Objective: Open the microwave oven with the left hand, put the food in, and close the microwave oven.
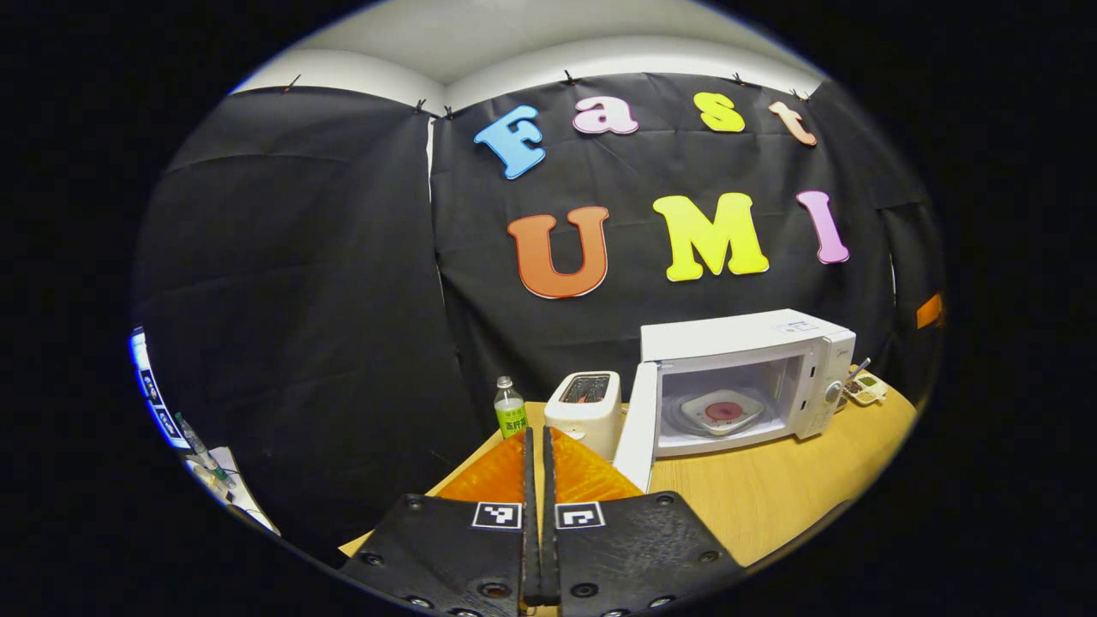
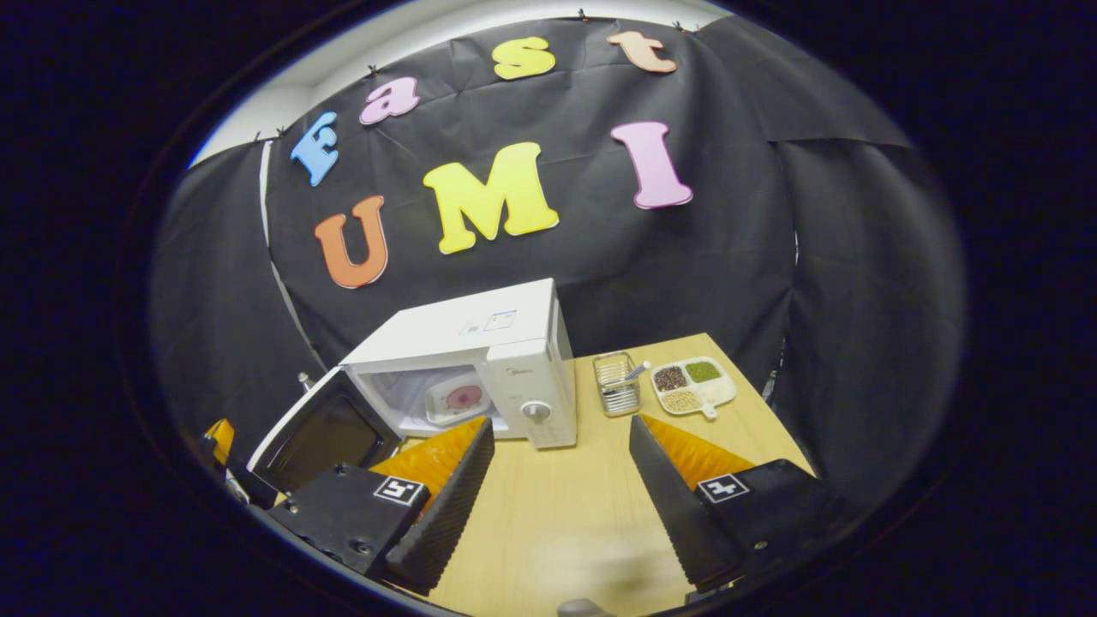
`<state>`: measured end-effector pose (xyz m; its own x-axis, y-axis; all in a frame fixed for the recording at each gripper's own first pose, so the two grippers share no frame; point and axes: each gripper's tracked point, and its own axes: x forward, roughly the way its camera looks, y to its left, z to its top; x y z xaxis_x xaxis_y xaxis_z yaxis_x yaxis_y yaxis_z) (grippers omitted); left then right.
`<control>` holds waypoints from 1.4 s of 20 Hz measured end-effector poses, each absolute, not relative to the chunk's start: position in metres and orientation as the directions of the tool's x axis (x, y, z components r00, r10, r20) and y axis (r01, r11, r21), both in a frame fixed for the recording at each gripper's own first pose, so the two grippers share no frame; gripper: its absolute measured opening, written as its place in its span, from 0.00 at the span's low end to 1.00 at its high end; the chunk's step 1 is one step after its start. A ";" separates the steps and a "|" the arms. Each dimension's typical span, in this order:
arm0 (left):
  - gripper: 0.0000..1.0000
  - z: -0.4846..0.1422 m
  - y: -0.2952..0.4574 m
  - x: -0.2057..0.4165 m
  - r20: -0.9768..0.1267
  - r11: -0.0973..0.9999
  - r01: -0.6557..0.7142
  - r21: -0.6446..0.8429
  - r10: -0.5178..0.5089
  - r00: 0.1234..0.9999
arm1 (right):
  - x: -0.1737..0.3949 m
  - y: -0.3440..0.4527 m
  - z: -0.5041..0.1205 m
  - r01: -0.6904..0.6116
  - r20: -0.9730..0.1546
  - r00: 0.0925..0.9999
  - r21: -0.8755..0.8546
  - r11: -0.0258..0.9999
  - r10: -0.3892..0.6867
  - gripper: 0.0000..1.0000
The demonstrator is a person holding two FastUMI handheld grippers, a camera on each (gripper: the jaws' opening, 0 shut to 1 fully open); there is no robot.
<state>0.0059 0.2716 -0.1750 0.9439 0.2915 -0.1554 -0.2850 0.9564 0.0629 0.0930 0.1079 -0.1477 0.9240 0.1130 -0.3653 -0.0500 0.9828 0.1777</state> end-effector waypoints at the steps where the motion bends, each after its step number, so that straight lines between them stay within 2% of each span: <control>1: 0.00 -0.182 0.277 0.003 -0.166 0.955 -0.287 0.071 0.295 0.941 | 0.093 0.108 -0.140 -0.055 -0.353 0.929 0.174 0.983 0.114 0.91; 3: 0.00 -0.206 0.282 -0.002 -0.206 0.956 -0.287 0.054 0.292 0.934 | 0.091 0.109 -0.130 -0.059 -0.335 0.935 0.168 0.984 0.114 0.92; 4: 0.00 -0.219 0.283 -0.003 -0.230 0.955 -0.293 0.041 0.294 0.928 | 0.089 0.110 -0.127 -0.062 -0.329 0.937 0.166 0.984 0.115 1.00; 5: 0.00 -0.220 0.287 0.000 -0.224 0.954 -0.298 0.032 0.298 0.928 | 0.088 0.109 -0.122 -0.059 -0.321 0.940 0.167 0.984 0.111 0.92; 6: 0.00 -0.230 0.288 0.000 -0.242 0.952 -0.305 0.020 0.301 0.923 | 0.088 0.107 -0.120 -0.054 -0.320 0.941 0.169 0.984 0.106 1.00; 7: 0.00 -0.232 0.289 -0.001 -0.244 0.953 -0.304 0.010 0.297 0.923 | 0.087 0.106 -0.119 -0.049 -0.321 0.941 0.174 0.984 0.103 0.92; 8: 0.00 -0.235 0.287 -0.004 -0.248 0.952 -0.304 0.014 0.298 0.922 | 0.087 0.104 -0.120 -0.044 -0.322 0.941 0.177 0.983 0.100 1.00; 10: 0.00 -0.242 0.283 -0.003 -0.256 0.957 -0.289 0.015 0.283 0.924 | 0.083 0.099 -0.120 -0.030 -0.325 0.941 0.181 0.983 0.089 1.00; 11: 0.00 -0.244 0.277 -0.002 -0.261 0.959 -0.282 0.014 0.276 0.925 | 0.081 0.096 -0.121 -0.027 -0.327 0.941 0.183 0.983 0.086 0.92; 12: 0.00 -0.247 0.272 -0.001 -0.267 0.964 -0.267 0.015 0.261 0.928 | 0.080 0.092 -0.124 -0.019 -0.335 0.939 0.182 0.983 0.081 1.00; 14: 0.00 -0.249 0.265 0.000 -0.264 0.965 -0.258 0.040 0.259 0.929 | 0.077 0.087 -0.128 -0.012 -0.343 0.936 0.189 0.982 0.077 1.00; 22: 0.00 -0.239 0.188 0.013 -0.244 0.985 -0.161 -0.057 0.143 0.959 | 0.070 0.070 -0.139 0.008 -0.385 0.920 0.190 0.982 0.067 1.00; 28: 0.00 -0.237 0.136 0.027 -0.224 0.995 -0.076 -0.069 0.058 0.973 | 0.061 0.054 -0.135 0.028 -0.390 0.919 0.182 0.983 0.046 1.00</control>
<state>0.0273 0.1356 -0.2369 0.9728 0.0584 -0.2240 -0.0756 0.9947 -0.0690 0.0613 0.0535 -0.1347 0.9195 0.0464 -0.3904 0.0277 0.9829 0.1821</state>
